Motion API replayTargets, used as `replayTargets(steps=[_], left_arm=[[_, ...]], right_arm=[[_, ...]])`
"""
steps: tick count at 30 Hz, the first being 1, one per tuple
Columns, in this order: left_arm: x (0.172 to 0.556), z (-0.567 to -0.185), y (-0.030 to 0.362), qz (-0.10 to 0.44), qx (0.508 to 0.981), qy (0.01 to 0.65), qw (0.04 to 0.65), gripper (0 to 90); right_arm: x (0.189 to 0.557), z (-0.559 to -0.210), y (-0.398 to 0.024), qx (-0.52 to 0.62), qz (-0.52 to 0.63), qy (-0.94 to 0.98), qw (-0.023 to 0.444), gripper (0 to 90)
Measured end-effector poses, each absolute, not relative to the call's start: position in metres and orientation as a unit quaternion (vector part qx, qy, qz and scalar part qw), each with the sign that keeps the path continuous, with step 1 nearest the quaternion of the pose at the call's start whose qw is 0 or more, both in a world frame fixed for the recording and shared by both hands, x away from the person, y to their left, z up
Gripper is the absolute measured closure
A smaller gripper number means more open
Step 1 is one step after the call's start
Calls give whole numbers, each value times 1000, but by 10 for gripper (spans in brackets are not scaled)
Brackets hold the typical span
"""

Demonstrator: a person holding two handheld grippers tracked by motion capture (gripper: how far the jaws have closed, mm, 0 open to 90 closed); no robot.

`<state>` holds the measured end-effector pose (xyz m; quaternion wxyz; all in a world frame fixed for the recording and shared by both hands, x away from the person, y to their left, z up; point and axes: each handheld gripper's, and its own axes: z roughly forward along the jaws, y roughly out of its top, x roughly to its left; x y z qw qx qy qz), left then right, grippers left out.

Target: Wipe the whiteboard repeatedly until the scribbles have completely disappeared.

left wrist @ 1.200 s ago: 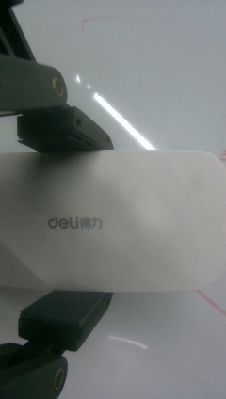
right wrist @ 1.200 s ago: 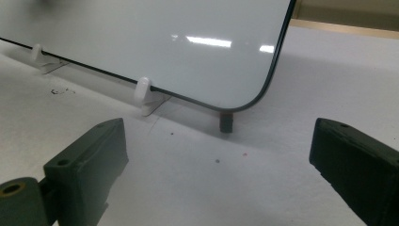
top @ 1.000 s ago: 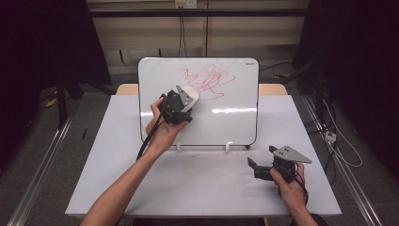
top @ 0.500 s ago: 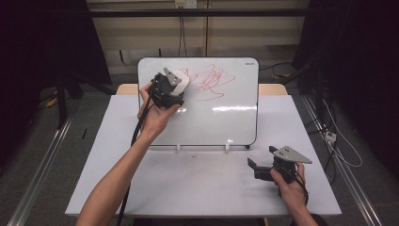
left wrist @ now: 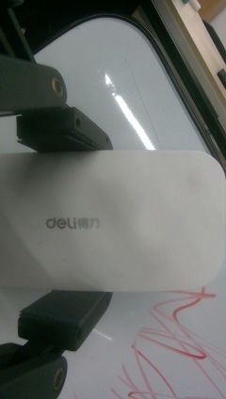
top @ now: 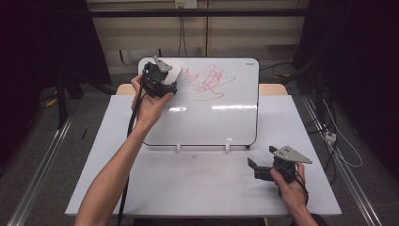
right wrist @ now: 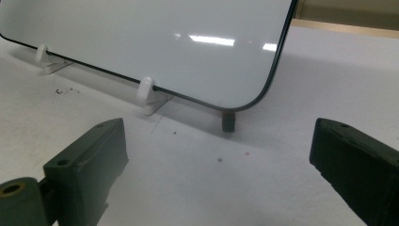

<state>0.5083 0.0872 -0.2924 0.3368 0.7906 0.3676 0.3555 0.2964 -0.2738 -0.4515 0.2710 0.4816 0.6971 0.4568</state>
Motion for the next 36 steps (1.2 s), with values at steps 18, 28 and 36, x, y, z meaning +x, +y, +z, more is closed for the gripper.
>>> replayTargets(steps=[18,28,36], left_arm=[[510,-291,62,375,798,355,312,312],[506,-295,50,372,812,338,297,312],[499,-302,40,376,817,323,294,311]], right_arm=[[296,-451,-273,480,457,698,272,48],[296,-451,-273,481,456,698,272,48],[296,-451,-273,480,456,698,272,48]])
